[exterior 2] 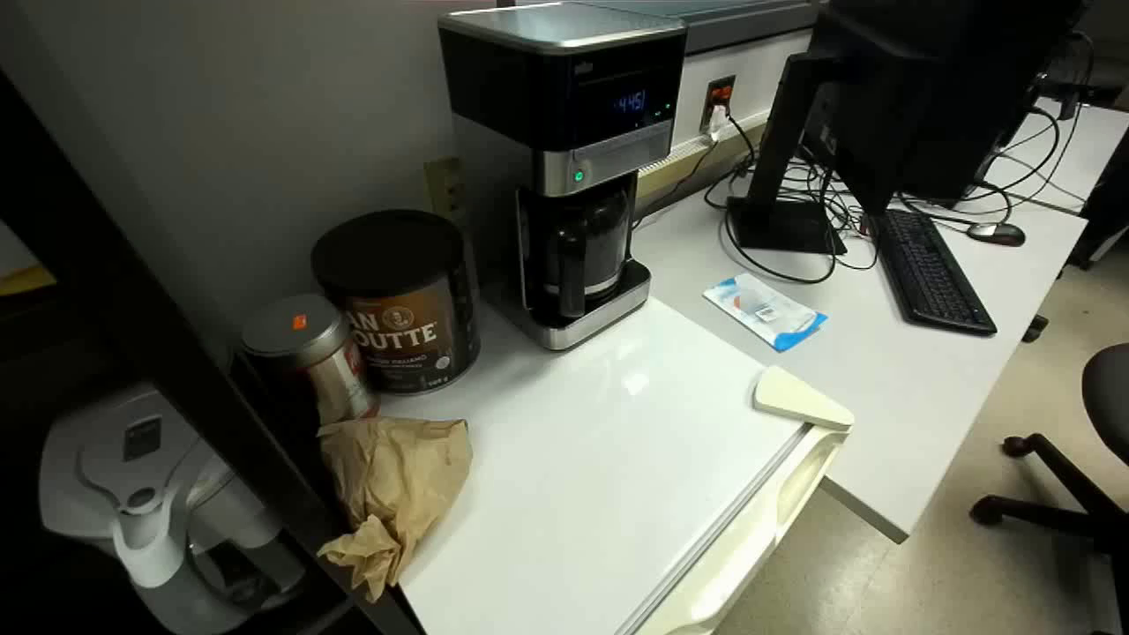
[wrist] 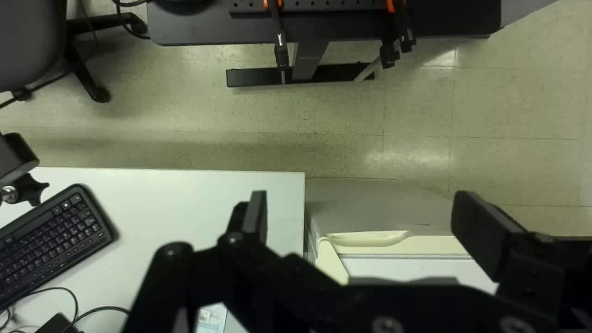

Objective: Press the last button on the right side of the coffee maker

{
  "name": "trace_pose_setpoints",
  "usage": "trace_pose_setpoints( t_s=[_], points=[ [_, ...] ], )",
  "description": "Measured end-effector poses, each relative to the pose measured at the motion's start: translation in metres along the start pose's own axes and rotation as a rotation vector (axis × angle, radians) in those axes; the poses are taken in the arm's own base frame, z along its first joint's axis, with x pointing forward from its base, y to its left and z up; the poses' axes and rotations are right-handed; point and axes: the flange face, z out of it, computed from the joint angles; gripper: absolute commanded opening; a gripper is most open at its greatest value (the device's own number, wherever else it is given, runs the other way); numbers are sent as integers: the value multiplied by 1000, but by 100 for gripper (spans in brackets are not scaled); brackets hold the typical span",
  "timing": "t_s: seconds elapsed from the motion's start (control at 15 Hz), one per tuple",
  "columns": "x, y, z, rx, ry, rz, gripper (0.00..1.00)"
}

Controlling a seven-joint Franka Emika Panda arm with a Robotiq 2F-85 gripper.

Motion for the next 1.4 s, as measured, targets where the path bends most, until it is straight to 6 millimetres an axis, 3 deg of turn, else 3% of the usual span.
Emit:
trace_pose_setpoints(
  t_s=[0.87,1.4],
  points=[
    [1,0,0,0,3,0,100],
    [26,0,11,-8,72,-4,100]
  ],
)
